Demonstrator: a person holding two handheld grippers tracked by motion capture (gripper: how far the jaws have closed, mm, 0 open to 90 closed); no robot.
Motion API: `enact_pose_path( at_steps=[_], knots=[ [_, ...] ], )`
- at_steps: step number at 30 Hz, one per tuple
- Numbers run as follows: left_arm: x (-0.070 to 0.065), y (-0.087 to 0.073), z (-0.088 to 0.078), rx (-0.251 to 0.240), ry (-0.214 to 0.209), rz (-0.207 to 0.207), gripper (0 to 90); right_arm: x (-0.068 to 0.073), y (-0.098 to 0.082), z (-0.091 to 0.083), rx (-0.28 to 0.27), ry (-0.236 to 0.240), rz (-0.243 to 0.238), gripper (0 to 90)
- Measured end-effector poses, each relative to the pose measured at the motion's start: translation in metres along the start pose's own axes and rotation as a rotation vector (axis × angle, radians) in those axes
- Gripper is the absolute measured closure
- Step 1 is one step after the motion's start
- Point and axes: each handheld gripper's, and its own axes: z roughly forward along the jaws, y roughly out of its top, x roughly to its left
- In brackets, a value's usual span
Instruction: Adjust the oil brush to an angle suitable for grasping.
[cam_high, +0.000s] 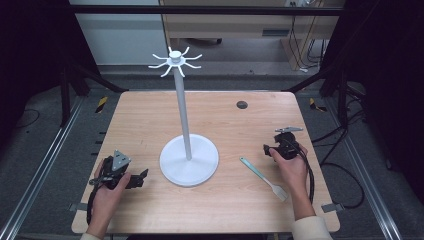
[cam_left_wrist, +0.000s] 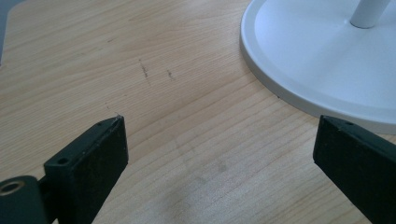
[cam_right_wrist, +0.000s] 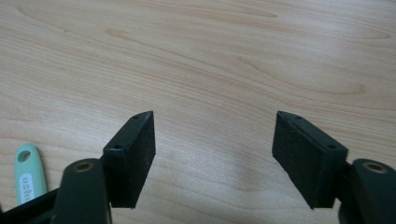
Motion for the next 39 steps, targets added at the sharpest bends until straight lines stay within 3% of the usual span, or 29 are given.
enact_pose_path(
  at_steps=[3,8,13,21,26,31,39],
  knots=[
    [-0.001,0.001,0.0,-0.005,-0.002,0.0,2.8,0.007,0.0,-0.001,0.017,-0.013,-0.038,38.5],
    [-0.001,0.001,0.0,-0.002,0.0,0.007,2.8,0.015,0.0,-0.004,0.02,0.008,-0.071,49.8],
    [-0.001,0.001,0.0,-0.006,0.001,0.004,2.8,0.028,0.0,-0.005,0.033,0.069,-0.132,67.1],
    [-0.001,0.001,0.0,-0.009,0.002,0.005,2.8,0.046,-0.002,-0.004,0.064,0.17,-0.175,83.0],
    [-0.002,0.001,0.0,-0.008,0.002,0.006,2.9,0.052,-0.004,-0.001,0.086,0.207,-0.211,90.0],
    [-0.002,0.001,0.001,-0.006,0.0,0.01,2.8,0.057,-0.005,0.001,0.105,0.239,-0.215,90.0],
    [-0.002,0.001,0.0,-0.006,-0.001,0.01,2.9,0.062,-0.006,0.005,0.125,0.25,-0.232,90.0]
  ],
)
